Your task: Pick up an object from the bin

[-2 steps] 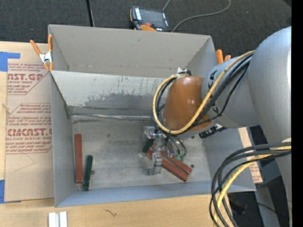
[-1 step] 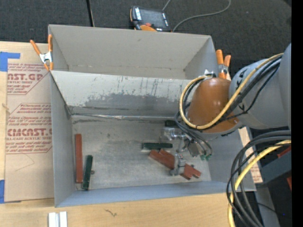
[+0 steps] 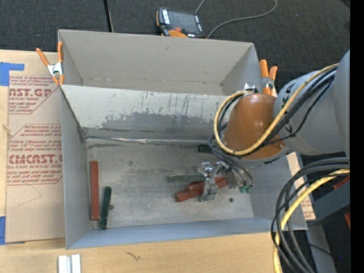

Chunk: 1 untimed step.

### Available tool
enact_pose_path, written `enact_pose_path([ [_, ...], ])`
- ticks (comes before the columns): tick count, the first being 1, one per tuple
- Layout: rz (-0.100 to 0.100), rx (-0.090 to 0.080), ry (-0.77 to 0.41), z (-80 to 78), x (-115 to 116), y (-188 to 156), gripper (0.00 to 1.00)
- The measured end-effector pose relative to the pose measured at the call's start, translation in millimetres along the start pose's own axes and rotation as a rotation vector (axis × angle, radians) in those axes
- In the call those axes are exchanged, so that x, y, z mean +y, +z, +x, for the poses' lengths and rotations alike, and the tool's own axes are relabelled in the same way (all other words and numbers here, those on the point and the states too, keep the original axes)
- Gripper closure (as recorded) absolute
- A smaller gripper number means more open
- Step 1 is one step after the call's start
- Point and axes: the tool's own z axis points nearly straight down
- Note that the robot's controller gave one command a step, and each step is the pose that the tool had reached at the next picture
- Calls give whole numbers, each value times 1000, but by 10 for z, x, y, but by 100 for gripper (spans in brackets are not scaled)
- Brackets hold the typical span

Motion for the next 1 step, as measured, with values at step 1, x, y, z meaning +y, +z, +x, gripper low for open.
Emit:
enact_pose_path([
  [1,4,-10,-1,-176,-297,-1209,100],
])
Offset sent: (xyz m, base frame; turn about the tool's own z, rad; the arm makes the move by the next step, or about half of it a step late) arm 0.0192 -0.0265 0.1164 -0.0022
